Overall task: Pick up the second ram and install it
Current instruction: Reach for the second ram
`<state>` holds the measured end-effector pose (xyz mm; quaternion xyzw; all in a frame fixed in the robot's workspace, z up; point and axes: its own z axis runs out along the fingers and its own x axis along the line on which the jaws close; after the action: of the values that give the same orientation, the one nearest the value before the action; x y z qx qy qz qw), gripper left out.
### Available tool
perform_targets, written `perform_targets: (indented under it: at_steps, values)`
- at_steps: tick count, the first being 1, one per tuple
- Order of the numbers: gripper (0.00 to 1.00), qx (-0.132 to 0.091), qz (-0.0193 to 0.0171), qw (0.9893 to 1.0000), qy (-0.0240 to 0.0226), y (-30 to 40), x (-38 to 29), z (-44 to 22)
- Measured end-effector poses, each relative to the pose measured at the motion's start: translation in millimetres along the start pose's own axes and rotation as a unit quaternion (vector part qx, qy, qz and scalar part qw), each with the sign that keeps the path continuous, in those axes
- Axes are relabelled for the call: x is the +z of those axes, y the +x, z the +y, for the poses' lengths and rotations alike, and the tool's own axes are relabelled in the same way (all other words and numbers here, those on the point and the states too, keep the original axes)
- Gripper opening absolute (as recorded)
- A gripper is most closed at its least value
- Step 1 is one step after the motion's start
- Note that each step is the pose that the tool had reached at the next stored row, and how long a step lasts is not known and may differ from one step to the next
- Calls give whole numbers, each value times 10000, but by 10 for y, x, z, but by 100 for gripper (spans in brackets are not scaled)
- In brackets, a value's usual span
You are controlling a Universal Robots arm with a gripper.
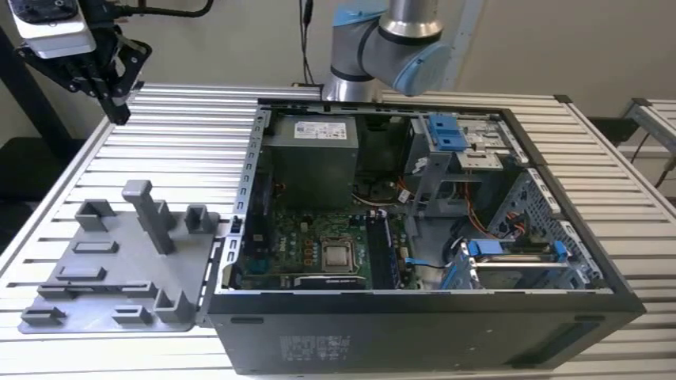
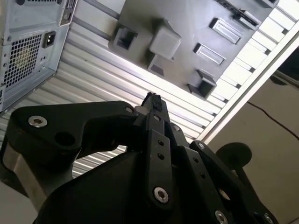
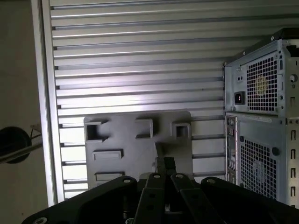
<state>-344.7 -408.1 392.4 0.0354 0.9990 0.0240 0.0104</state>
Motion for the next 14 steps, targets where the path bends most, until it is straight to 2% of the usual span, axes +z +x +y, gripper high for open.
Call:
perform_targets:
  at_steps: [14]
  values:
    - [11,-4,1,10000,-1,357,-10,-69]
